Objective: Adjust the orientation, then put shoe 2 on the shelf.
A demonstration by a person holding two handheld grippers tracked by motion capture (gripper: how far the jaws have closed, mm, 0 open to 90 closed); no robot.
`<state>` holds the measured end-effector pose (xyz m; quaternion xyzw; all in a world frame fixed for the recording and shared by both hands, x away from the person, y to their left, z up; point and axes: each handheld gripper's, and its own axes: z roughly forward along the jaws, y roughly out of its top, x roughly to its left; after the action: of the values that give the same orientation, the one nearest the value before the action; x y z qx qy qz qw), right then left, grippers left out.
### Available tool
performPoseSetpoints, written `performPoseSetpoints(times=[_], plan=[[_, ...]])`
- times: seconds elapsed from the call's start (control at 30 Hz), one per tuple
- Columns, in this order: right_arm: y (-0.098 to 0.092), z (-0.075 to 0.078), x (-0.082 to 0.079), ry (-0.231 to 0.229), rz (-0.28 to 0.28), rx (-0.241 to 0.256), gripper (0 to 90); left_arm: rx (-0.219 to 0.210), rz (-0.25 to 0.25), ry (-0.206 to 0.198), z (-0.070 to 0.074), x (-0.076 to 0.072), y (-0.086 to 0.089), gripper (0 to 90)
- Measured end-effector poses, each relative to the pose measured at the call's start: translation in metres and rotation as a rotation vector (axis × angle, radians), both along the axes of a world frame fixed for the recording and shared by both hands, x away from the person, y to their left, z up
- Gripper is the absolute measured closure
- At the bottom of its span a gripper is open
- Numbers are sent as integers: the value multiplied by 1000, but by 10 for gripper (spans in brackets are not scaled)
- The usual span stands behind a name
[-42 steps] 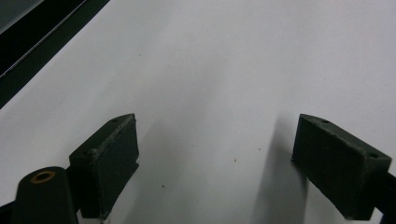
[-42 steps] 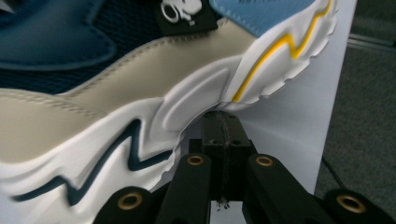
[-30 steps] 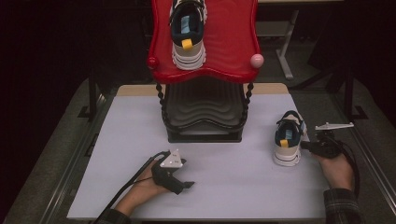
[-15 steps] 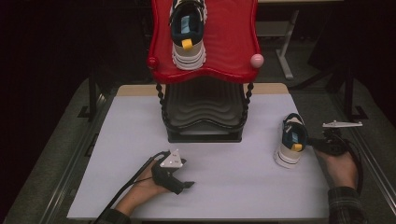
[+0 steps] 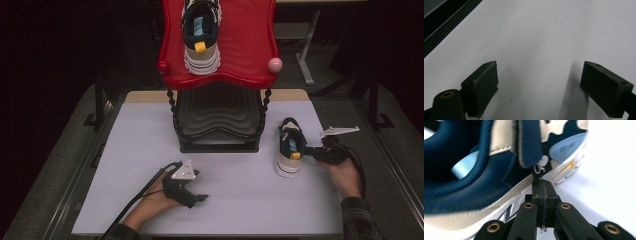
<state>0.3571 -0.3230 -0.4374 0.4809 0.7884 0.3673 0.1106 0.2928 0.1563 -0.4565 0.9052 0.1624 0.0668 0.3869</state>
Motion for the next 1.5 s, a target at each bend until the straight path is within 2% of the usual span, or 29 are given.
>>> performPoseSetpoints(times=[0.1,0.17,0.23,0.37,0.47,0.7,0.77,1.0,1.23,1.4,1.5], plan=[[8,2,-1,2,27,-1,894,0,1,0,0,0,0,134],[8,3,-3,2,25,-4,850,0,1,0,0,0,0,134],[2,8,-5,5,17,29,806,0,0,0,0,0,0,134],[-10,25,-13,-42,3,75,721,0,0,1,0,0,0,134],[-16,36,-16,-82,13,118,644,1,0,0,0,0,0,134],[-13,53,-3,-126,49,181,535,0,0,0,0,0,0,134],[-9,54,4,-128,66,179,511,1,0,0,0,0,0,134],[7,48,25,-129,97,197,489,1,0,0,0,0,0,133],[16,40,34,-111,108,167,494,2,0,1,0,0,0,134],[20,36,39,-108,119,146,544,1,0,2,0,0,0,134],[21,37,38,-131,122,158,632,2,0,2,0,0,0,133]])
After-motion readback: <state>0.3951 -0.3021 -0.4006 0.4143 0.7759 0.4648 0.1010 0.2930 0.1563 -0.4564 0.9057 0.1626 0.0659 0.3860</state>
